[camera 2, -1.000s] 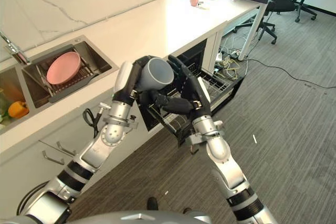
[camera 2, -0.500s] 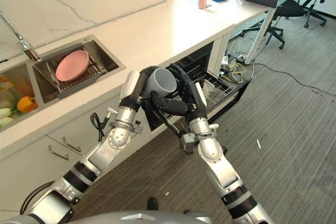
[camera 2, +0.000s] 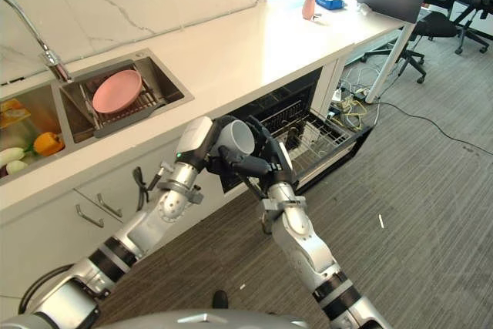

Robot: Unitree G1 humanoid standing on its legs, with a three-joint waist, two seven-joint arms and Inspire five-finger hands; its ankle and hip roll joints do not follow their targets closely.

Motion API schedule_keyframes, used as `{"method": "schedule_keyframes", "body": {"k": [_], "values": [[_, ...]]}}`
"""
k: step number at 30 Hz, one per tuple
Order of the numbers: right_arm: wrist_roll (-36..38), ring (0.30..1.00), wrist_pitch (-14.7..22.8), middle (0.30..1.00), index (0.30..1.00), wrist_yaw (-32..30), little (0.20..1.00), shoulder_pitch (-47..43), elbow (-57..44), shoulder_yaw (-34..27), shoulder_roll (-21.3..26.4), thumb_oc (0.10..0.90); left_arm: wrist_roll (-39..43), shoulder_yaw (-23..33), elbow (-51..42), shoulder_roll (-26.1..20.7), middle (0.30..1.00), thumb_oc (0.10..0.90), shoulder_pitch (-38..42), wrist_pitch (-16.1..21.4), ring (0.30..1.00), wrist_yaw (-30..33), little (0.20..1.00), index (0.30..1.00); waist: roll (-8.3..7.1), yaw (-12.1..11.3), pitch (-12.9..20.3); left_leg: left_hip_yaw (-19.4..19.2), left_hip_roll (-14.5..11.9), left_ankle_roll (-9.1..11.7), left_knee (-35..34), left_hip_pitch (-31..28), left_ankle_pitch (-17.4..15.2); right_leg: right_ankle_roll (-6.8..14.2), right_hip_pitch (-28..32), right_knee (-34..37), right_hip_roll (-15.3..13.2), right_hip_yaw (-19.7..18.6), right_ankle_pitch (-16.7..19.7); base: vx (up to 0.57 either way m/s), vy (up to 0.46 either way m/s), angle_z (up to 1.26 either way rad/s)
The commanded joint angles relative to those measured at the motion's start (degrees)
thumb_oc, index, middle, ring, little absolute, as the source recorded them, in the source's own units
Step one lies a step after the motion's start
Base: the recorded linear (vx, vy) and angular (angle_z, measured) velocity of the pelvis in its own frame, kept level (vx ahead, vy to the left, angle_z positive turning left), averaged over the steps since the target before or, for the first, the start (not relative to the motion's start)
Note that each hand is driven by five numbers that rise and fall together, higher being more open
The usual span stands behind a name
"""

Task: Place the dishes in the dishwasher.

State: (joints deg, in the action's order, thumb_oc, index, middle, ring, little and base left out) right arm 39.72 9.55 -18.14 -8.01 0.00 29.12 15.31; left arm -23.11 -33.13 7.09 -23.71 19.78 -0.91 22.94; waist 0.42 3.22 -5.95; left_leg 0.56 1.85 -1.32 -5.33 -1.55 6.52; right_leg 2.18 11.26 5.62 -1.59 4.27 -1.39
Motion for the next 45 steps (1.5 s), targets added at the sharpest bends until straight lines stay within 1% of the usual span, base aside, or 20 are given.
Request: {"method": "schedule_keyframes", "body": {"k": [1,2,3,5,6,7,8,11,20,21,22,24,26,28,31,32,33,37,38,45], "values": [[0.3,0.3,3.9,0.3,0.3,1.7,0.3,-9.0,-2.4,-2.5,-3.5,0.4,-4.3,-7.2,-6.4,5.5,0.3,0.4,11.5,10.3,0.3,0.1,0.3,0.3,-1.26,-2.0,3.1,-0.5,-3.8,5.1,0.3,-4.6,-6.2,3.7,-1.2,-1.1,-2.3,2.0,-1.3,-0.02,0.003,0.19],[-1.0,0.3,3.5,0.3,0.3,2.7,0.3,-9.3,-3.9,-3.8,-2.2,0.4,-5.0,-8.6,-10.2,3.2,0.3,0.4,9.1,13.8,0.3,-4.4,0.3,0.3,-0.94,-2.4,2.9,-0.3,-3.7,5.1,0.3,-4.5,-6.1,3.7,-1.3,-1.1,-2.3,2.1,-1.3,-0.02,0.012,0.08],[-1.6,0.3,3.2,0.3,0.3,2.0,0.3,-9.1,-3.8,-4.4,-2.3,0.4,-5.4,-9.2,-8.8,3.2,0.3,0.4,9.3,12.4,0.3,-2.8,0.3,0.3,-0.94,-2.4,3.0,-0.3,-3.7,5.1,0.3,-4.4,-6.1,3.7,-1.3,-1.1,-2.3,2.2,-1.3,-0.02,0.013,0.09],[-1.0,0.3,4.5,0.3,0.3,1.6,0.3,-8.7,-4.1,-4.7,-2.6,0.4,-4.5,-7.9,-8.8,2.5,0.3,0.4,9.4,12.5,0.3,-1.6,0.3,0.3,-0.97,-2.4,3.0,-0.3,-3.5,5.1,0.3,-4.5,-6.1,3.7,-1.2,-1.0,-2.3,2.2,-1.3,0.0,0.005,0.04],[-1.3,0.3,4.3,0.3,0.3,1.4,0.3,-8.4,-4.0,-4.9,-2.6,0.4,-4.0,-7.1,-9.2,1.8,0.3,0.4,9.3,12.5,0.3,-1.5,0.3,0.3,-0.93,-2.3,3.1,-0.4,-3.6,5.1,0.3,-4.5,-6.1,3.8,-1.2,-1.0,-2.3,2.2,-1.4,0.0,0.0,0.04],[-1.4,0.3,4.8,0.3,0.3,0.9,0.3,-8.5,-3.0,-5.0,-3.0,0.4,-2.4,-3.9,-8.3,1.3,0.3,0.4,10.6,11.7,0.3,2.4,0.3,0.3,-1.15,-2.5,3.2,-0.3,-3.5,5.2,0.3,-4.5,-6.1,3.7,-1.1,-1.0,-2.4,2.4,-1.3,0.0,0.0,0.0],[-0.6,0.3,5.1,0.3,0.3,1.7,0.3,-8.9,-3.5,-4.0,-3.1,0.4,-1.8,-3.1,-10.0,1.8,0.3,0.4,11.9,11.5,0.3,1.8,0.3,0.3,-1.17,-2.4,3.3,-0.3,-3.6,5.2,0.3,-4.6,-6.2,3.8,-1.1,-1.0,-2.4,2.4,-1.4,0.0,0.0,0.0],[-1.9,0.3,4.2,0.3,0.3,1.9,0.3,-9.4,-4.2,-4.0,-2.4,0.4,-2.7,-4.7,-10.8,3.0,0.3,0.4,13.2,11.1,0.3,-0.3,0.3,0.3,-0.92,-1.9,3.3,-0.5,-3.6,5.2,0.3,-4.6,-6.3,3.8,-1.2,-1.2,-2.4,2.2,-1.3,0.0,0.0,0.0],[-3.7,0.3,5.3,0.3,0.3,0.6,0.3,-8.0,-7.5,-7.1,-2.1,0.4,-3.1,-4.1,-12.2,1.9,0.3,0.4,11.0,11.5,0.3,-1.4,0.3,0.3,-0.49,-1.7,3.2,-0.6,-3.4,5.0,0.3,-4.5,-6.5,3.9,-1.3,-1.1,-2.6,2.2,-1.1,0.0,0.001,-0.01],[-4.3,0.3,5.5,0.3,0.3,1.1,0.3,-7.0,-9.2,-8.5,-1.5,0.4,-3.4,-5.7,-16.6,1.4,0.582,0.588,8.4,13.1,0.582,-5.0,0.582,0.582,-0.17,-1.8,3.0,-0.7,-3.4,4.9,0.3,-4.5,-6.5,3.9,-1.5,-1.1,-2.6,2.1,-1.0,0.0,0.0,0.0],[-4.9,0.3,6.2,0.3,0.3,-0.5,0.3,-6.4,-9.1,-10.1,-2.6,0.4,-2.8,-5.2,-14.6,0.7,0.9,0.8,7.8,12.4,0.9,-3.8,0.9,0.9,-0.09,-2.0,2.9,-0.5,-3.3,4.9,0.3,-4.5,-6.5,3.9,-1.5,-1.0,-2.6,2.2,-1.0,-0.03,0.027,-0.02],[-5.3,0.3,7.1,0.3,0.3,-1.5,0.3,-4.9,-10.0,-11.5,-3.1,0.4,-1.2,-1.7,-16.6,-0.9,0.9,0.8,5.7,12.0,0.9,-2.6,0.9,0.9,-0.03,-2.1,2.9,-0.4,-3.2,4.9,0.3,-4.5,-6.5,4.0,-1.5,-1.0,-2.7,2.5,-1.0,0.0,0.0,0.0],[-5.4,0.3,7.3,0.3,0.3,-2.0,0.3,-4.7,-10.3,-12.0,-3.5,0.4,-0.6,-0.6,-16.3,-1.1,0.9,0.8,4.8,11.7,0.9,-1.9,0.9,0.9,-0.03,-2.1,3.0,-0.5,-3.2,4.9,0.3,-4.6,-6.6,4.0,-1.4,-1.0,-2.8,2.5,-1.0,0.02,0.004,0.0],[-4.5,0.3,8.7,0.3,0.3,-3.1,0.3,-3.9,-10.8,-12.3,-4.4,0.4,0.4,1.0,-12.1,0.3,0.9,0.8,2.9,10.4,0.9,0.6,0.9,0.9,-0.05,-2.0,2.9,-0.6,-3.2,5.0,0.3,-4.6,-6.5,4.0,-1.2,-1.0,-2.8,2.6,-1.0,0.0,0.0,0.0],[-1.7,0.3,10.2,0.3,0.3,-3.9,0.3,-2.6,-11.1,-13.1,-5.5,0.4,1.1,0.3,-9.3,2.7,0.9,0.8,2.1,9.4,0.9,1.9,0.9,0.9,-0.04,-1.8,2.9,-0.5,-3.3,5.0,0.3,-4.6,-6.5,4.0,-1.2,-1.0,-2.8,2.8,-1.1,0.0,0.0,0.0],[-0.4,0.3,11.3,0.3,0.3,-4.1,0.3,-1.9,-11.4,-13.7,-5.9,0.4,0.3,-0.3,-8.1,3.3,0.9,0.8,2.2,8.5,0.9,2.4,0.9,0.9,-0.01,-1.7,2.9,-0.5,-3.2,5.0,0.3,-4.6,-6.5,4.0,-1.2,-1.0,-2.8,2.9,-1.1,0.0,0.0,0.0],[-1.6,0.3,12.4,0.3,0.3,-6.1,0.3,-0.9,-11.9,-15.6,-6.1,0.4,-2.8,-2.1,-5.9,4.3,0.9,0.8,2.8,7.7,0.9,3.4,0.9,0.9,0.08,-1.4,2.7,-0.3,-3.2,4.9,0.3,-4.4,-6.5,3.9,-1.3,-1.0,-2.8,2.9,-1.1,0.0,0.0,0.0],[-1.5,0.3,13.8,0.3,0.3,-7.9,0.3,-0.5,-11.6,-17.1,-7.1,0.4,-2.2,-0.8,-4.5,4.1,0.9,0.8,0.6,7.4,0.9,4.7,0.9,0.9,0.03,-1.6,2.7,-0.1,-3.2,5.0,0.3,-4.3,-6.4,3.9,-1.5,-1.0,-2.7,3.0,-1.0,0.0,-0.002,0.02],[-1.3,0.3,14.6,0.3,0.3,-9.2,0.3,-0.3,-11.4,-18.1,-7.4,0.4,-1.4,0.8,-4.0,3.6,0.9,0.8,-1.2,7.3,0.9,5.9,0.9,0.9,-0.05,-1.9,2.8,0.0,-3.2,5.0,0.3,-4.2,-6.4,3.9,-1.6,-0.9,-2.7,3.1,-0.9,0.0,0.0,0.0],[0.5,0.3,16.6,0.3,0.3,-10.9,0.3,-0.3,-11.1,-20.8,-7.9,0.4,1.8,5.2,-3.4,3.3,0.9,0.8,-5.0,6.8,0.9,8.2,0.9,0.9,-0.24,-2.4,3.0,0.6,-3.2,5.2,0.3,-4.0,-6.2,3.7,-1.5,-0.9,-2.5,3.6,-0.9,0.0,-0.002,0.03]]}}
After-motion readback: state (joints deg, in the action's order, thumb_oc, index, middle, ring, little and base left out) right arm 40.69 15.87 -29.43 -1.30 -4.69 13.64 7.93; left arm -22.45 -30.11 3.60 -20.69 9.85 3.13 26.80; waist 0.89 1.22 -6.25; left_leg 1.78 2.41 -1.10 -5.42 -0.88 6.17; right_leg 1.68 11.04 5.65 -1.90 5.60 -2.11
